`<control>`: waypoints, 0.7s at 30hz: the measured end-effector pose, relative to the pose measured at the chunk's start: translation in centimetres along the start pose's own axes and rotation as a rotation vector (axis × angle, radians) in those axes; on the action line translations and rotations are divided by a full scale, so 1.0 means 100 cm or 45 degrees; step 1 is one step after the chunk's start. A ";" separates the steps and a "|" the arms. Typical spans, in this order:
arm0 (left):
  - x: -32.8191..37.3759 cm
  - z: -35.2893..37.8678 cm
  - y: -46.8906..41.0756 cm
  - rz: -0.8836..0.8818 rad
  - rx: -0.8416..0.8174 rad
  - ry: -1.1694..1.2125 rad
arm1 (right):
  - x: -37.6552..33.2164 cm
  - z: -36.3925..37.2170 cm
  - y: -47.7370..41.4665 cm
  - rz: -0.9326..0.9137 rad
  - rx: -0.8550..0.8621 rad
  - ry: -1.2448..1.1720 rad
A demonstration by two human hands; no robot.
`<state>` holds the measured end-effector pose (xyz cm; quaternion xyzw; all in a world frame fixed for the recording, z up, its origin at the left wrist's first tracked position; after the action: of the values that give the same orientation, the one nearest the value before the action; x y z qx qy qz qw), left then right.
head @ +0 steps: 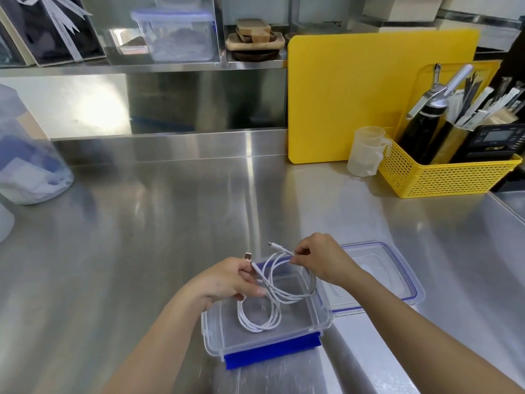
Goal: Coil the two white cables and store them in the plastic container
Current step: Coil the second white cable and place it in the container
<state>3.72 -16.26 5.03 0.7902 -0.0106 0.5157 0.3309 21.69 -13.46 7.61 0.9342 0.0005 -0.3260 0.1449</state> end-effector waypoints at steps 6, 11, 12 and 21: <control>-0.004 0.011 -0.004 0.054 0.408 -1.137 | 0.004 0.003 -0.002 0.001 0.042 0.000; -0.013 0.026 -0.009 0.065 0.429 -1.491 | 0.007 0.006 -0.005 0.020 0.085 0.072; -0.013 0.024 -0.010 0.067 0.425 -1.549 | 0.007 0.005 -0.005 0.024 0.097 0.108; -0.007 0.013 0.003 -0.089 0.419 -1.785 | -0.003 0.018 -0.006 -0.107 0.165 0.507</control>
<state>4.33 -17.35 4.30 0.9749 -0.1172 -0.1287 0.1392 20.25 -13.33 6.28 0.9867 0.0472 -0.1401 0.0678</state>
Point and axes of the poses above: each hand's wrist, its own y-axis away from the middle knuckle, its own z-axis out of the palm, x = y × z, the point moved 5 cm from there along -y, towards the middle knuckle, and after that the axes turned 4 degrees about z, right-handed, at the moved point
